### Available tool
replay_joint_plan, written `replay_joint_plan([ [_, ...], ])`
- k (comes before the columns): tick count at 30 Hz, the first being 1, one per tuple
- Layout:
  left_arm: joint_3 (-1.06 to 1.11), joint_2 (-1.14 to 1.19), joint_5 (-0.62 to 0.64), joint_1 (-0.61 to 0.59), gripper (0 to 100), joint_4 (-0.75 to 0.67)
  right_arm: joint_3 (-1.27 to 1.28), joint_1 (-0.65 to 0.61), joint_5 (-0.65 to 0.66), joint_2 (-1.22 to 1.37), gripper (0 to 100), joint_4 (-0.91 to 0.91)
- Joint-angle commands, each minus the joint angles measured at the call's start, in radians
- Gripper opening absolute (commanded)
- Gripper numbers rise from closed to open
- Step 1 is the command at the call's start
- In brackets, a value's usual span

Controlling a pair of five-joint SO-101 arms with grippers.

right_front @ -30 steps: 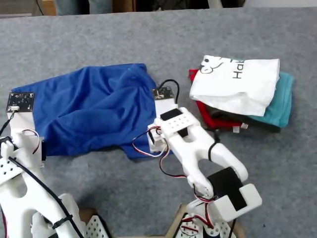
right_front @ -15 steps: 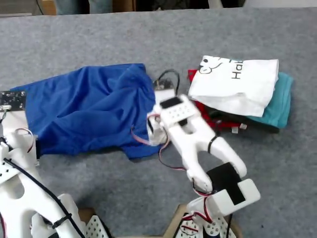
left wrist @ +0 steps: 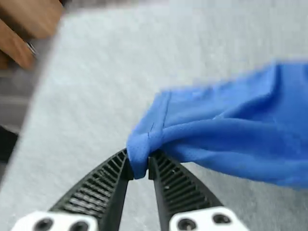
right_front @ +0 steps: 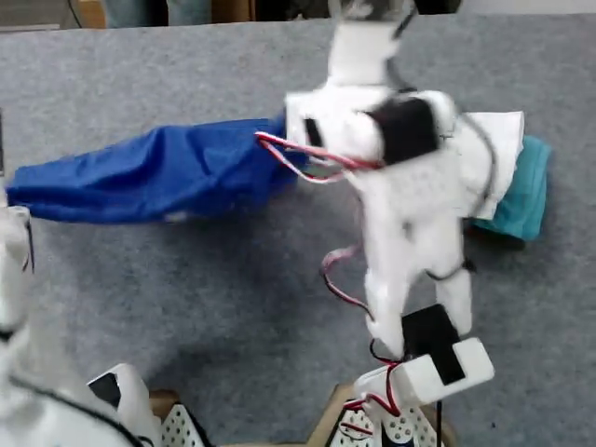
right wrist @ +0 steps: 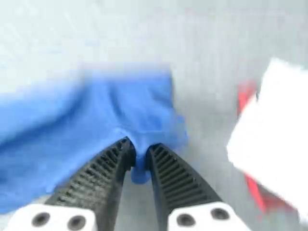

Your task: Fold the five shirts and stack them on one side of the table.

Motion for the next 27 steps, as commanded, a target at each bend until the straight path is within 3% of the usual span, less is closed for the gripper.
replay_joint_plan([
  [1,-0.229,-0.040,0.006,0.004,3,0.086,-0.360,0.011,-0.048,-0.071,1.3,-0.011],
  [5,-0.409,-0.069,0.080,-0.001,3,0.157,-0.553,0.012,-0.061,-0.127,1.3,-0.095],
  [10,-0.539,-0.114,0.160,-0.076,3,0.181,-0.558,0.012,-0.061,-0.225,1.3,-0.235],
  [14,-0.476,-0.153,0.163,-0.085,3,0.183,-0.426,0.012,-0.061,-0.231,1.3,-0.275],
  [18,-0.255,-0.167,0.161,-0.074,3,0.167,-0.205,0.011,-0.064,-0.179,1.3,-0.344],
  [22,0.136,-0.146,0.160,0.027,3,-0.080,0.045,0.011,-0.078,-0.071,1.3,-0.494],
  [27,0.493,-0.066,0.114,0.085,3,-0.680,0.278,0.011,-0.078,0.143,1.3,-0.847],
])
